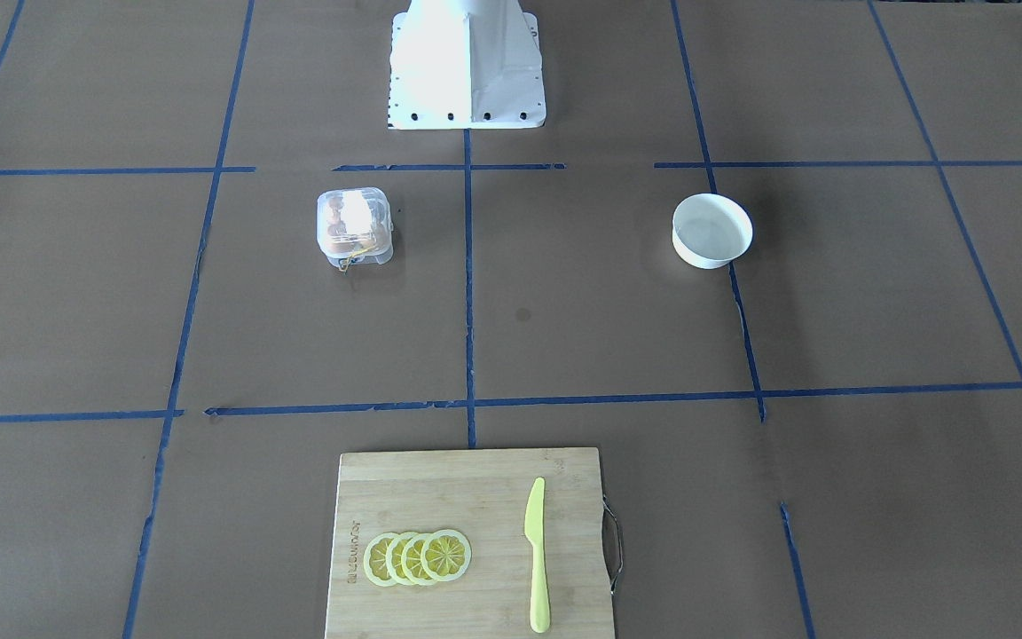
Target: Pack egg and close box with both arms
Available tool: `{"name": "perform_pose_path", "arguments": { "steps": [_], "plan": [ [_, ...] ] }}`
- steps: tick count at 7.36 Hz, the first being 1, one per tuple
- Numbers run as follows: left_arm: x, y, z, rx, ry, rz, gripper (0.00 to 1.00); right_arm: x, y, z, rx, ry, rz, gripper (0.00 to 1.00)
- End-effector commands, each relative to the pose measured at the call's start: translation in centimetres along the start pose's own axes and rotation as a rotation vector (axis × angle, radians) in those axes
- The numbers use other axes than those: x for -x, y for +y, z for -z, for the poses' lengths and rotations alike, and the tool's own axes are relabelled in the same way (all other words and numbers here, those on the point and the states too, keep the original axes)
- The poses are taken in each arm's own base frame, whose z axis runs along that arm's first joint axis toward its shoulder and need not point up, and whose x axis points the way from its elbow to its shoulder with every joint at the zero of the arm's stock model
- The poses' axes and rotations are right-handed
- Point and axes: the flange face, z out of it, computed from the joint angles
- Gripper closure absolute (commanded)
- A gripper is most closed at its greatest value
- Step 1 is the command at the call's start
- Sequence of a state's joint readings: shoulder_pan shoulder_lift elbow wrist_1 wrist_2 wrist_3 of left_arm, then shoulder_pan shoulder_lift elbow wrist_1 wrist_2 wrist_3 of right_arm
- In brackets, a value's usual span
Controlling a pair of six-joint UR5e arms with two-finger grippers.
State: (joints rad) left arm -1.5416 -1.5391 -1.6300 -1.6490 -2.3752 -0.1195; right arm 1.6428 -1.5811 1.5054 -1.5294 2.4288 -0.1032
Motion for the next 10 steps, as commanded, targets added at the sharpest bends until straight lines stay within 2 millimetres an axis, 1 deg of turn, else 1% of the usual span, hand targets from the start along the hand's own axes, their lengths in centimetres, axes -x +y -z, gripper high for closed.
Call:
{"name": "perform_pose_path", "arguments": {
  "steps": [1, 6, 10],
  "plan": [
    [0.00, -0.04, 0.00, 0.000, -0.001, 0.000, 0.00, 0.09, -0.07, 0.07, -0.002, -0.002, 0.003, 0.00],
    [0.03, -0.04, -0.04, 0.000, 0.001, 0.000, 0.00, 0.27, -0.19, 0.18, -0.005, -0.008, 0.008, 0.00],
    [0.03, -0.04, -0.15, 0.002, 0.001, 0.000, 0.00, 1.04, 0.12, 0.80, -0.017, -0.009, 0.020, 0.00]
  ]
}}
